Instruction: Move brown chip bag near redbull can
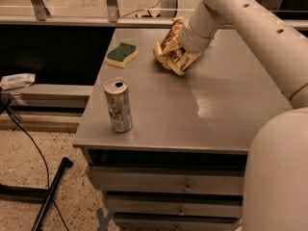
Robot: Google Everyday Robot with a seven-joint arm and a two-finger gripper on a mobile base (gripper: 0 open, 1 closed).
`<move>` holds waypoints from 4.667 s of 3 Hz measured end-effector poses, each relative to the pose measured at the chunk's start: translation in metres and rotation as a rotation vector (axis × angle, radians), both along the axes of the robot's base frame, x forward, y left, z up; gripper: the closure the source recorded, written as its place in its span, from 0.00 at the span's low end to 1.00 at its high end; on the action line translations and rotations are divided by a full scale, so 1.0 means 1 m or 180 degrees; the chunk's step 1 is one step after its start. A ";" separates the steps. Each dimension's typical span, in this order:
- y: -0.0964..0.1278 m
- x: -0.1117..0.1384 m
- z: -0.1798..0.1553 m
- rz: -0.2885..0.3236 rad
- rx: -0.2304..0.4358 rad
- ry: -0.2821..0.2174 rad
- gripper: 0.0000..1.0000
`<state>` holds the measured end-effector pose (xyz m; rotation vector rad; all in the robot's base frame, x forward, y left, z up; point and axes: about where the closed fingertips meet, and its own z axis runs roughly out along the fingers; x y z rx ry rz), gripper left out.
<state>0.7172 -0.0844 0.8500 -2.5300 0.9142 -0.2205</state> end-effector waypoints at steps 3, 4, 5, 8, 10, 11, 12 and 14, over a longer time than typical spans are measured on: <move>-0.047 -0.035 0.151 0.0159 0.0747 -0.0291 1.00; -0.044 -0.030 0.150 0.0151 0.0773 -0.0326 1.00; -0.062 -0.054 0.172 0.0291 0.0845 -0.0650 1.00; -0.071 -0.178 0.204 0.0813 0.0918 -0.1538 1.00; -0.080 -0.217 0.195 0.0987 0.0682 -0.1832 1.00; -0.083 -0.263 0.158 0.1240 0.0484 -0.1994 1.00; -0.063 -0.290 0.116 0.1592 0.0346 -0.1953 1.00; 0.005 -0.322 0.058 0.2199 0.0316 -0.1840 1.00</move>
Offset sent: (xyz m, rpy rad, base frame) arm -0.0388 -0.0138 0.1861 0.2453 -0.0481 0.0600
